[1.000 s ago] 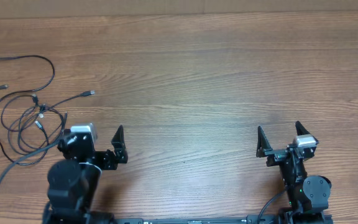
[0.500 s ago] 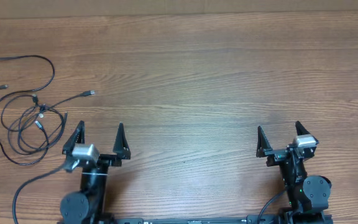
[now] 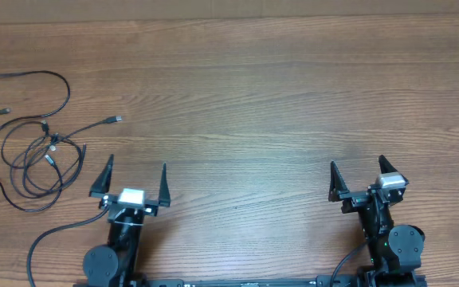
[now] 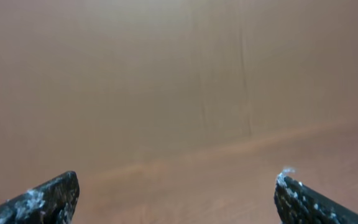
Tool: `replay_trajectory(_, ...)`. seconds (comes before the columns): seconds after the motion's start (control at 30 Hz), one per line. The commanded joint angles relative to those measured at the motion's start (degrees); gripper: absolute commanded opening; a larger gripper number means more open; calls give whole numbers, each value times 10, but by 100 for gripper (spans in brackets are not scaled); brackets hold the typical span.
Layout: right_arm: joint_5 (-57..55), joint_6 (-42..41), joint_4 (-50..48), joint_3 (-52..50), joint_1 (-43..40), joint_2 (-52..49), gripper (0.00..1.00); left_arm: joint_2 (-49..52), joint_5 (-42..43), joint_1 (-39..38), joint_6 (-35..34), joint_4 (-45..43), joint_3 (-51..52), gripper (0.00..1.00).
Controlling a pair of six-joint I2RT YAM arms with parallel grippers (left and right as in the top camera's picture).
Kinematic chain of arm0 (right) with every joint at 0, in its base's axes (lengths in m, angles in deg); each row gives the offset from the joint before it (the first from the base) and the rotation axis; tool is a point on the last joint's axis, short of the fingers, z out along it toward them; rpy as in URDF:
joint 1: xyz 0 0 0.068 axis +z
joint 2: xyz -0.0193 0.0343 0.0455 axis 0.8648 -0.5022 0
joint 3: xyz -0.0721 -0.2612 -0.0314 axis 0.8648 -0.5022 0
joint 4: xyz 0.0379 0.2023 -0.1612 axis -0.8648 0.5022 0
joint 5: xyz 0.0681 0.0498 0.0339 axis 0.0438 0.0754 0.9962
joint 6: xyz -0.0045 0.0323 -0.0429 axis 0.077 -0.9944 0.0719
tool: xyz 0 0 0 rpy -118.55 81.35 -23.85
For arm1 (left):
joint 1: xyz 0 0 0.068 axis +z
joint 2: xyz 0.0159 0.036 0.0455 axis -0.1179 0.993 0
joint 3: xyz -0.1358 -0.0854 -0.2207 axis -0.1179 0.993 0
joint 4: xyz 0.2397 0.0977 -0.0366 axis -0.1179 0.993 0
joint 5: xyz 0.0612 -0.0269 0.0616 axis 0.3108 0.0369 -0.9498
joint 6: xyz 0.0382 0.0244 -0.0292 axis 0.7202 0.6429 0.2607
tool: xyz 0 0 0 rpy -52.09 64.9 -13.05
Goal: Untangle cables
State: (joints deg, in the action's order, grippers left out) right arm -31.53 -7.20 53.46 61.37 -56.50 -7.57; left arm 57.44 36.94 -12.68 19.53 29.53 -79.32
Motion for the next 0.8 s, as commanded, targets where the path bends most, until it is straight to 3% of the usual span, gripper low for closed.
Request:
replay_trajectory(0.0, -2, 2, -3, -6, -5, 6, 100, -5, 17, 3, 18, 37, 3, 99)
replay_trajectory(0.13, -2, 2, -3, -6, -5, 6, 100, -5, 20, 12, -22, 94, 3, 99)
replay_trajectory(0.27, -2, 2, -3, -6, -5, 6, 100, -5, -14, 12, -106, 152, 3, 100)
replay_trajectory(0.77, -3, 2, -3, -6, -5, 6, 100, -5, -10, 12, -104, 151, 3, 100)
